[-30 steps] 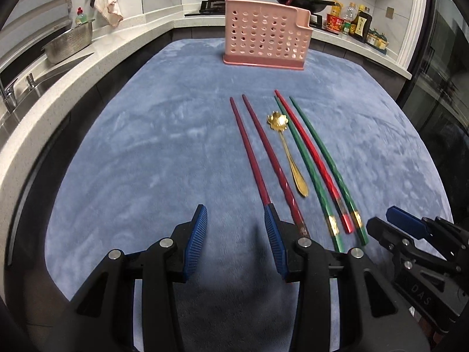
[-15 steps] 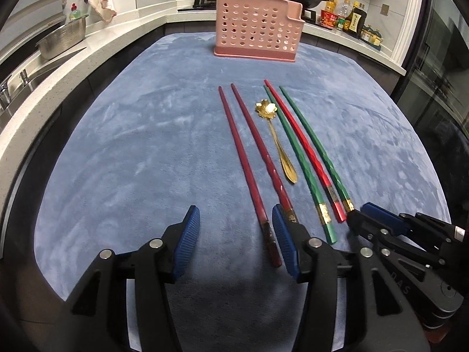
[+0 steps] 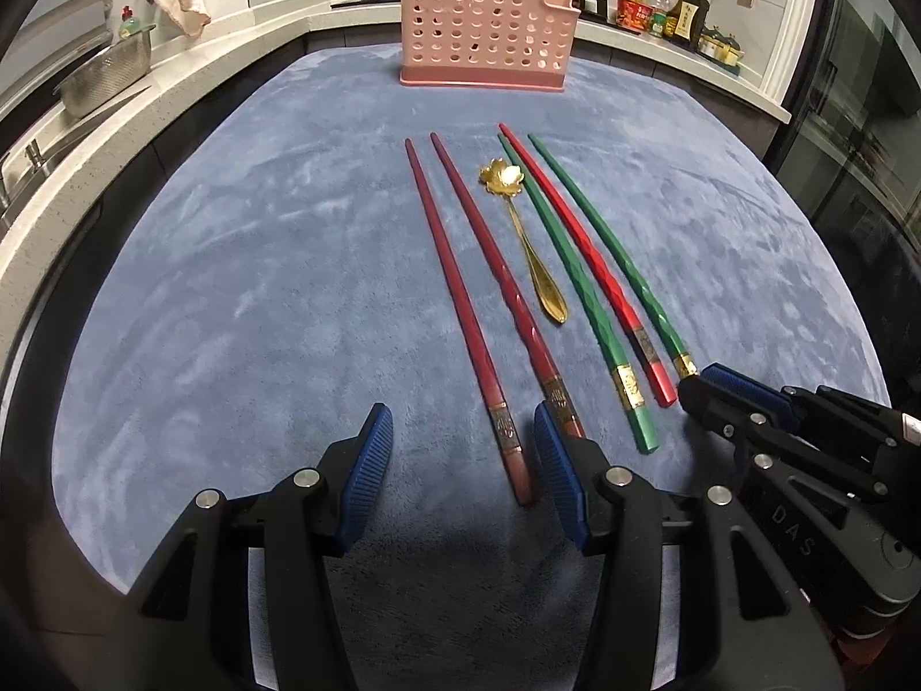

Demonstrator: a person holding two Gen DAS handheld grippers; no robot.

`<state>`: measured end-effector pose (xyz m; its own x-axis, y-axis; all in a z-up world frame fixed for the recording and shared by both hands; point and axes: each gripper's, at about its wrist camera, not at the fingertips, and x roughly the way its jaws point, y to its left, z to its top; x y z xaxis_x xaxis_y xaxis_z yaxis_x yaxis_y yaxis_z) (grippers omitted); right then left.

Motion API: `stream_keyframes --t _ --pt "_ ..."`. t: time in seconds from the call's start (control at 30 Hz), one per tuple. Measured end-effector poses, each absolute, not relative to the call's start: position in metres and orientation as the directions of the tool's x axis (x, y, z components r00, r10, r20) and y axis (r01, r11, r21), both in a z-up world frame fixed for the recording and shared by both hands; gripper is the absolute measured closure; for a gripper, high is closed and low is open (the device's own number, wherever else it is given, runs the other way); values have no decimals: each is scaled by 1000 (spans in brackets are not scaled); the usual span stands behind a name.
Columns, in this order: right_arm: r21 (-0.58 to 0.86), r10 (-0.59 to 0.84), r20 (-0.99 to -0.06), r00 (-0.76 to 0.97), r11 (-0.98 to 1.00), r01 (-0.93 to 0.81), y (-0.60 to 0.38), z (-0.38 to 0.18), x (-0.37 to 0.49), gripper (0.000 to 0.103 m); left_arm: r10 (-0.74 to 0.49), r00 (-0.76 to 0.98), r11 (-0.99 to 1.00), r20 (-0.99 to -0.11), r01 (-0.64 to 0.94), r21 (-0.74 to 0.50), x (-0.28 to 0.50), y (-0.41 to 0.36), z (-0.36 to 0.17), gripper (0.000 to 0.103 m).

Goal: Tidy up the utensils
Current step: 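Move both tools toward the remaining green and red chopsticks, then grasp a green chopstick with the right tool while the left tool grasps a dark red chopstick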

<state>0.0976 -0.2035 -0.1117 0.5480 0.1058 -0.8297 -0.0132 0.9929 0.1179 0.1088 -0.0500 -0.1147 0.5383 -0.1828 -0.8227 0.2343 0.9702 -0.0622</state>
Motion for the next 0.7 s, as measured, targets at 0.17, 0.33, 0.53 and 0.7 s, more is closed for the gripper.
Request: stream_keyframes --t 0.17,0.33,0.53,0.7 --pt "120 108 -829 548 993 -13 -204 -112 97 91 -183 525 971 -831 227 -70 110 -49 -120 55" --pt "120 108 -829 548 993 -14 -204 -112 97 91 -185 532 972 -826 222 -74 109 -47 -122 59" --pt "119 107 -829 548 993 -14 -204 -112 97 91 -193 536 972 -822 219 -85 108 -45 -122 70" --pt "119 108 -829 548 993 -15 -203 -112 97 91 -208 535 970 -819 223 -101 108 -44 -122 81"
